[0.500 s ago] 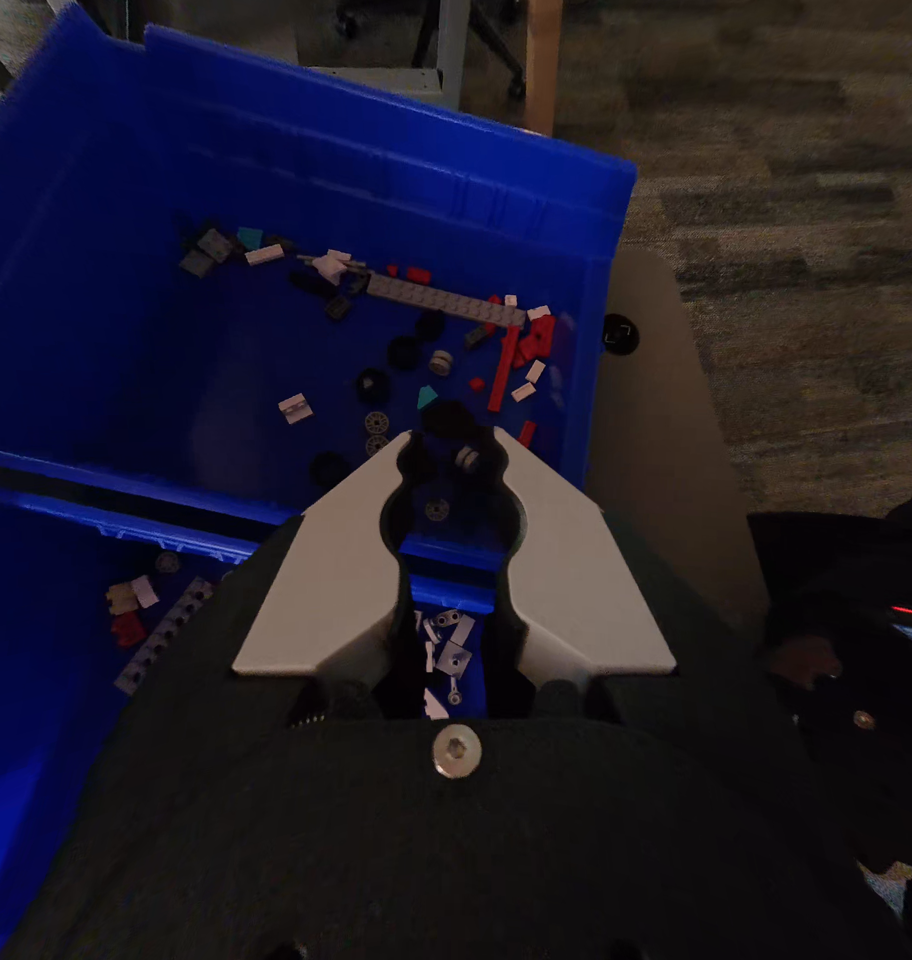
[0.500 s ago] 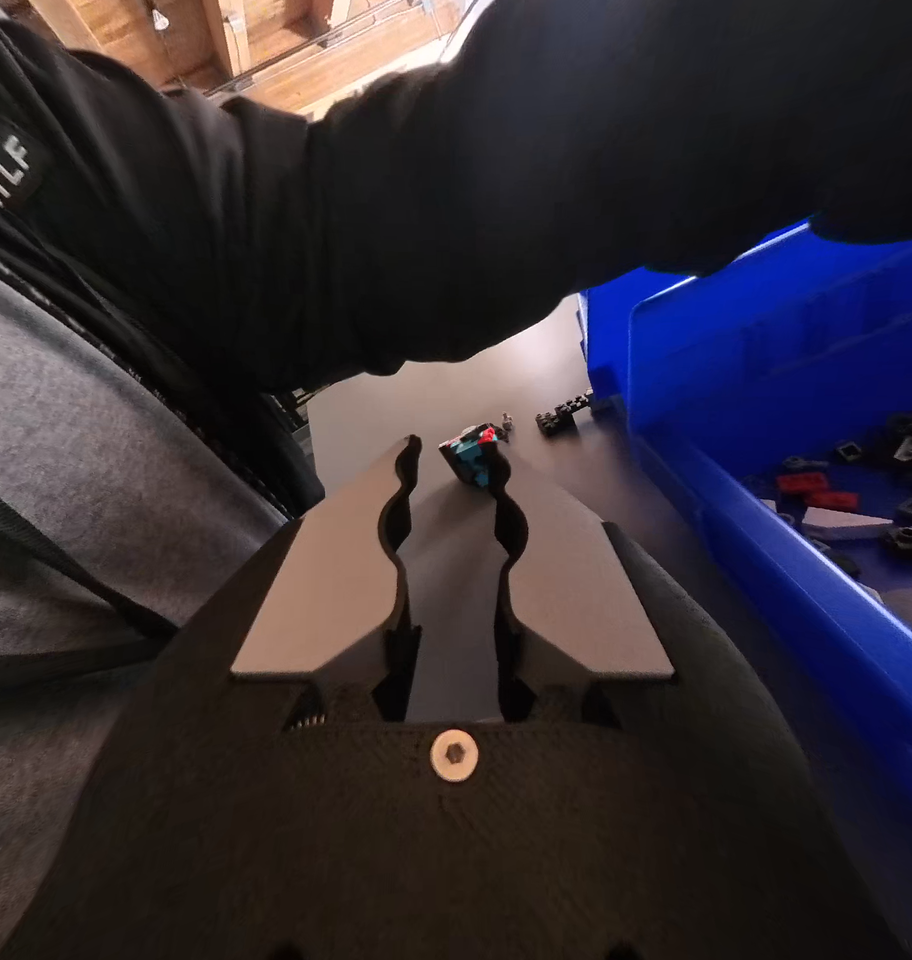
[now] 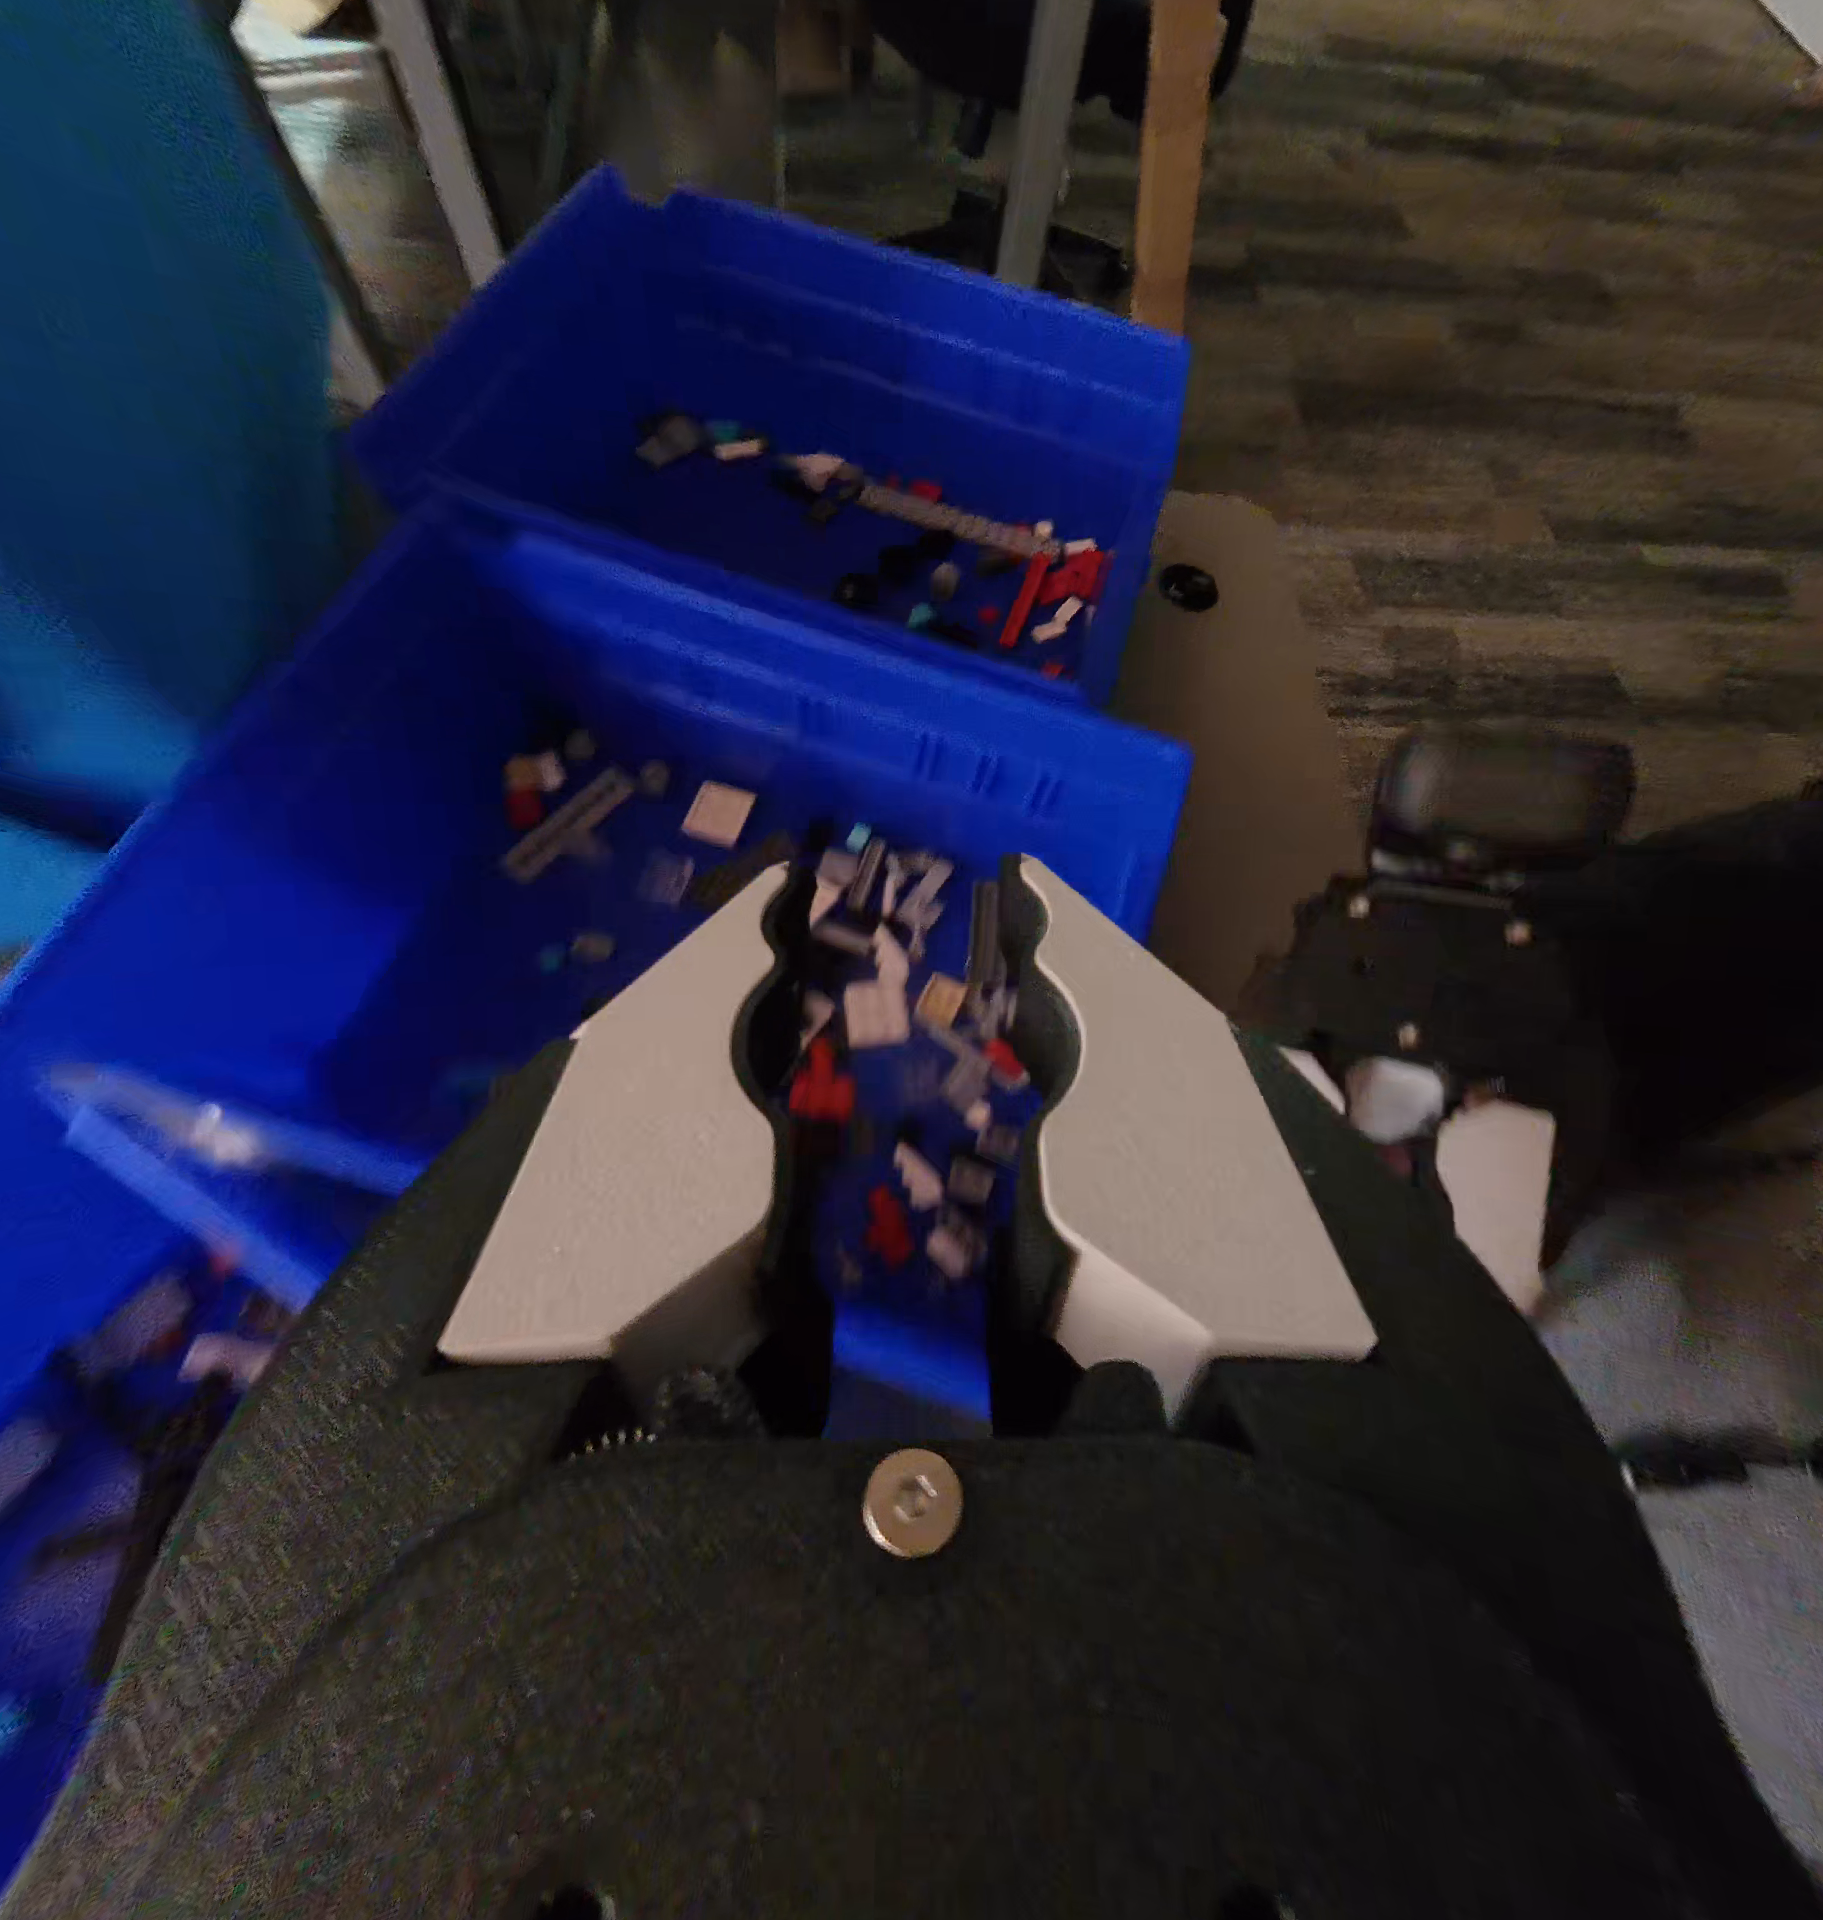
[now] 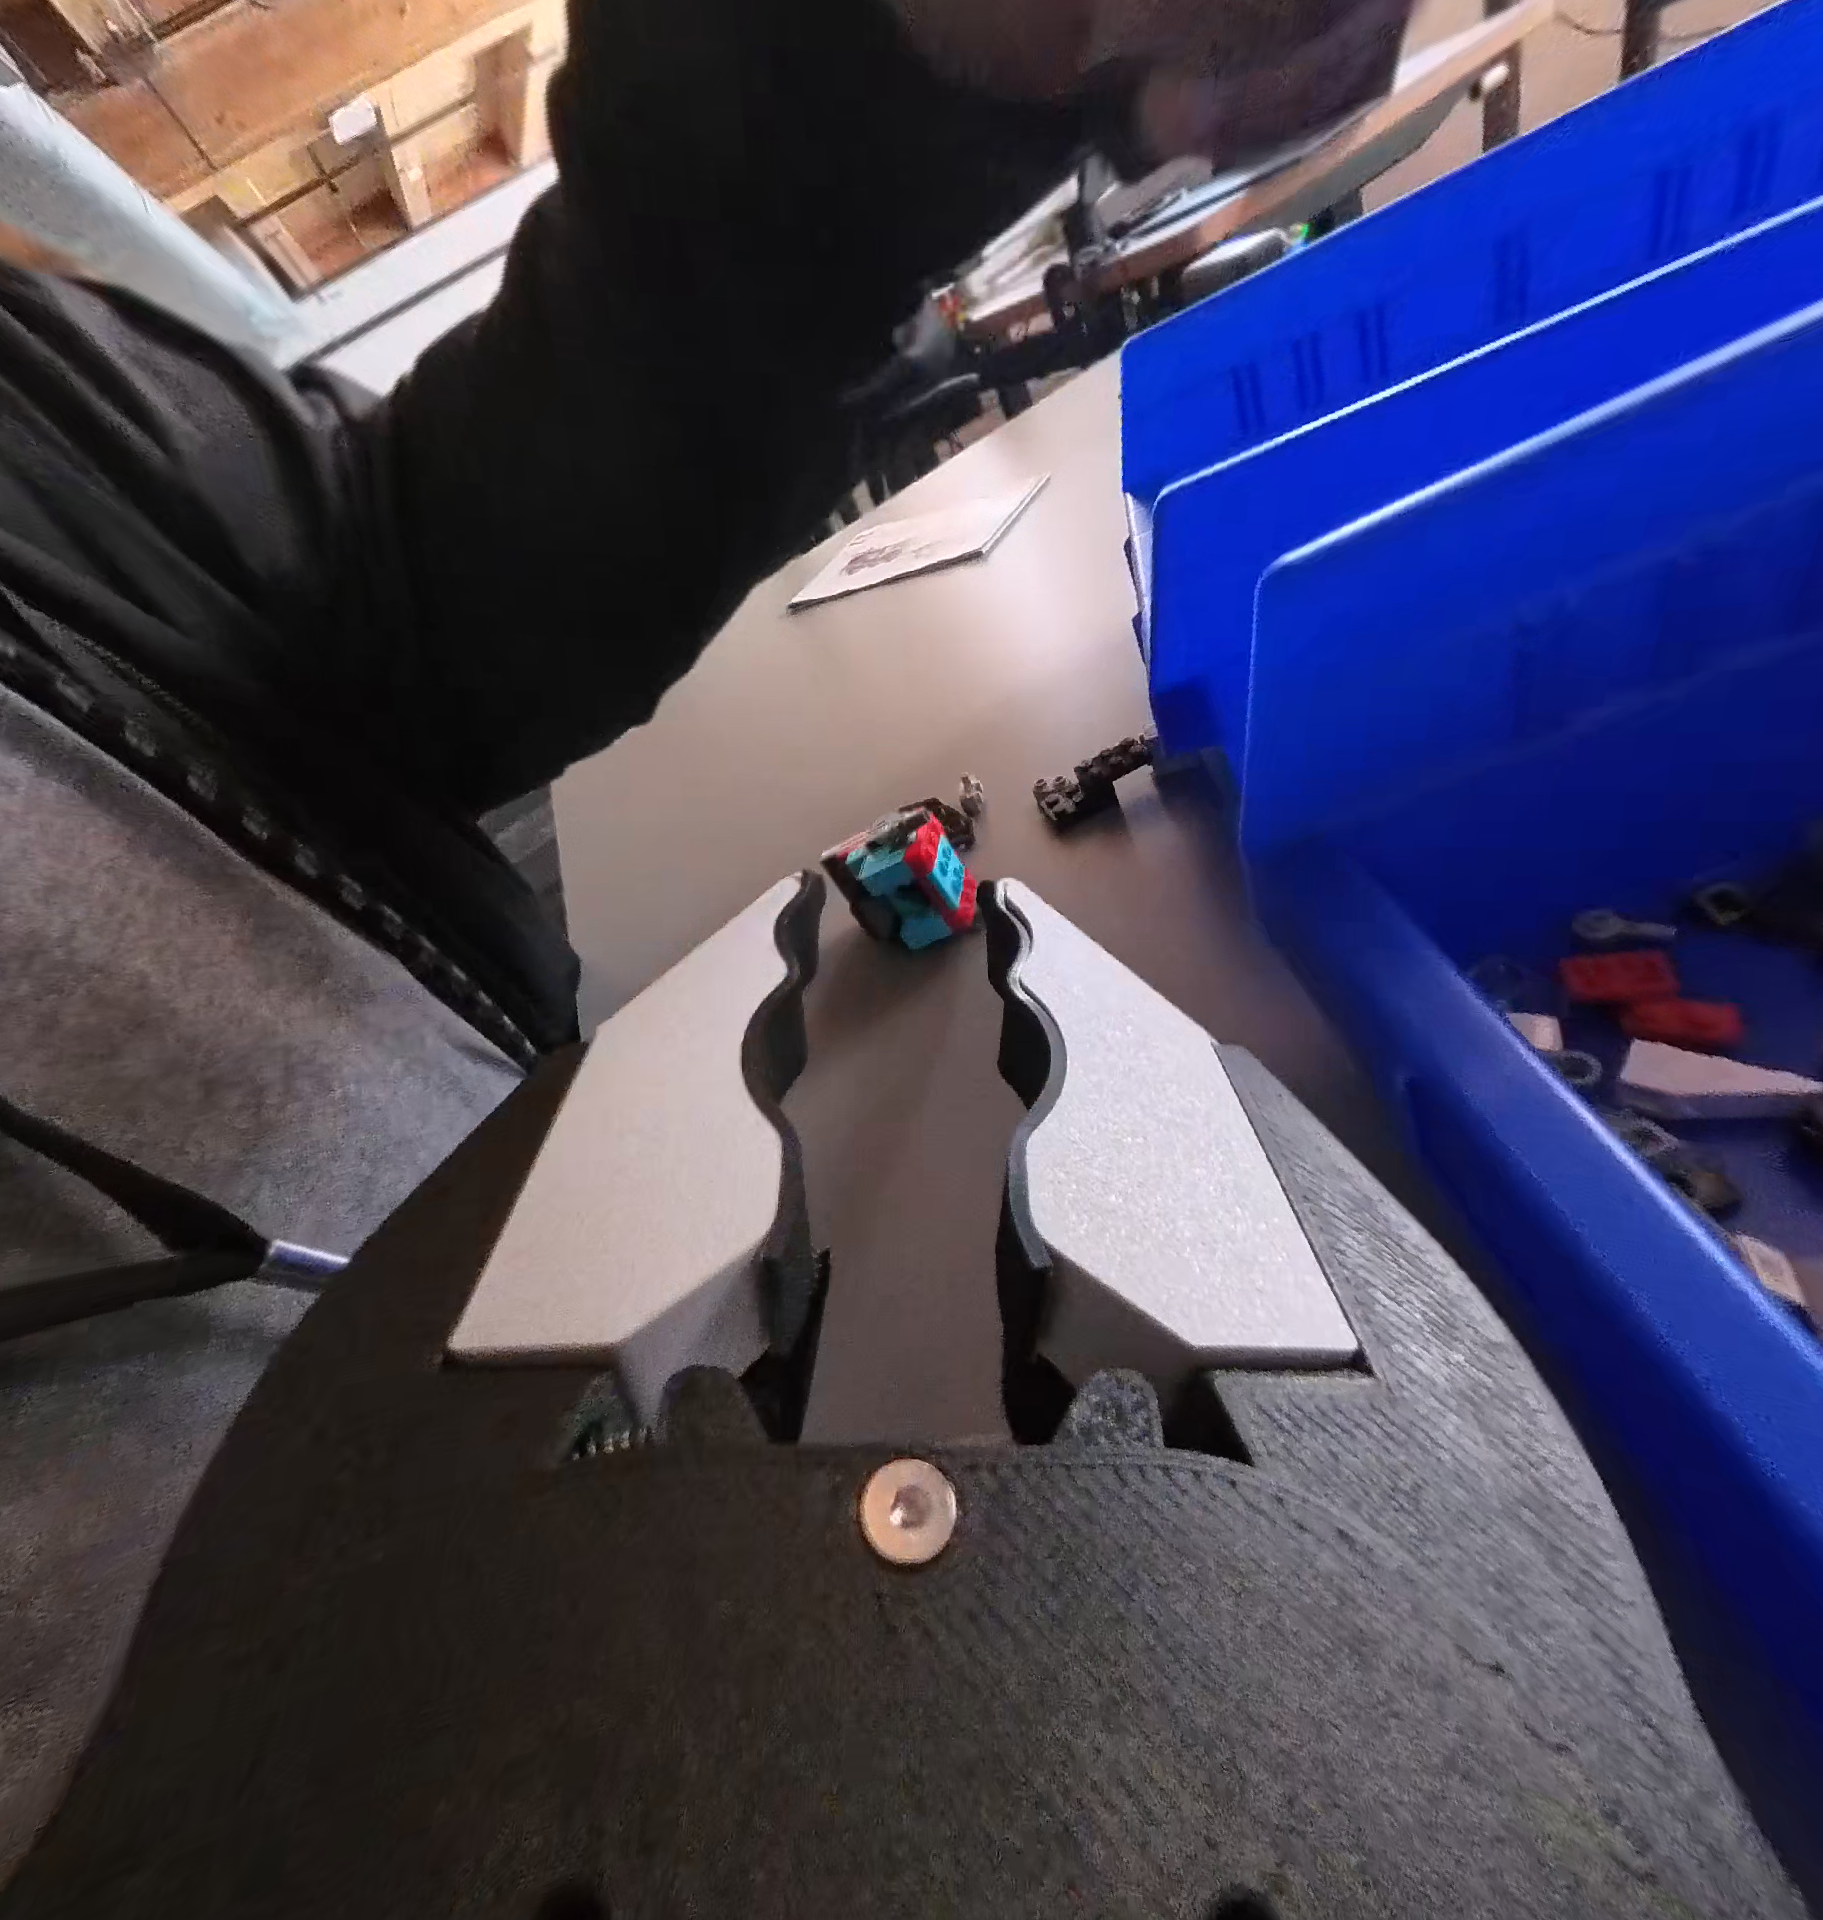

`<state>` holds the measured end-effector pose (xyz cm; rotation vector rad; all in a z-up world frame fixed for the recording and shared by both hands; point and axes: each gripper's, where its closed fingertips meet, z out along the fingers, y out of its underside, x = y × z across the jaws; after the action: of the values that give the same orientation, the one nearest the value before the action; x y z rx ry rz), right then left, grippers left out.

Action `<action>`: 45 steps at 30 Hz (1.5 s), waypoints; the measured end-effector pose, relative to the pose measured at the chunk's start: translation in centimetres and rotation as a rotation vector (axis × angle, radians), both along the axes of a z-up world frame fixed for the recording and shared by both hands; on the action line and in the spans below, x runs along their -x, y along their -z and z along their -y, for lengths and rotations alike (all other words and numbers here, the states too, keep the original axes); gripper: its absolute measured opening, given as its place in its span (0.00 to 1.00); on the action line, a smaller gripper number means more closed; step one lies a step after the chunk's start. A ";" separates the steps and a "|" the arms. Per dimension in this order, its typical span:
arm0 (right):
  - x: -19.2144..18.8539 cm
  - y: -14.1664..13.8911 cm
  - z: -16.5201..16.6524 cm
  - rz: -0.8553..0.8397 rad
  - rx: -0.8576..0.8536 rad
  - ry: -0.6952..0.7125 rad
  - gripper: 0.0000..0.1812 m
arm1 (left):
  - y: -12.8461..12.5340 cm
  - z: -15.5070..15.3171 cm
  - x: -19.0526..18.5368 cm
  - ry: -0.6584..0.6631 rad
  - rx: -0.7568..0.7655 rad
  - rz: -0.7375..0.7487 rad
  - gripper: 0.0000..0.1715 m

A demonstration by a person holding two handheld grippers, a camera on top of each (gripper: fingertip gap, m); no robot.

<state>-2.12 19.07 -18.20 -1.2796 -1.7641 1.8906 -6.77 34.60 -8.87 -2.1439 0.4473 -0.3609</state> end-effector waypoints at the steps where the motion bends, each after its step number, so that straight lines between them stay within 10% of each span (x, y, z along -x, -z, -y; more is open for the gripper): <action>1: 0.4 0.1 0.3 0.002 -0.008 -0.007 0.18 | -0.1 1.9 1.6 -0.027 -0.008 0.004 0.23; 14: 6.6 2.8 3.9 0.057 -0.311 0.061 0.20 | 3.5 16.7 13.0 -0.301 -0.234 0.221 0.24; 30: 13.2 3.0 2.8 0.101 -0.374 0.469 0.23 | 7.5 18.7 14.8 -0.325 -0.261 0.219 0.23; 38: 15.0 3.0 4.3 0.115 -0.342 0.374 0.22 | 7.4 18.9 16.1 -0.370 -0.306 0.243 0.22; 45: 9.4 1.6 6.4 0.024 -0.293 0.073 0.23 | 7.1 19.2 15.9 -0.362 -0.356 0.276 0.22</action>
<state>-11.50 12.70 -19.81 -1.2423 -1.8939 1.5152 -22.64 15.45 -15.94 -1.7499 -0.0376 -0.3345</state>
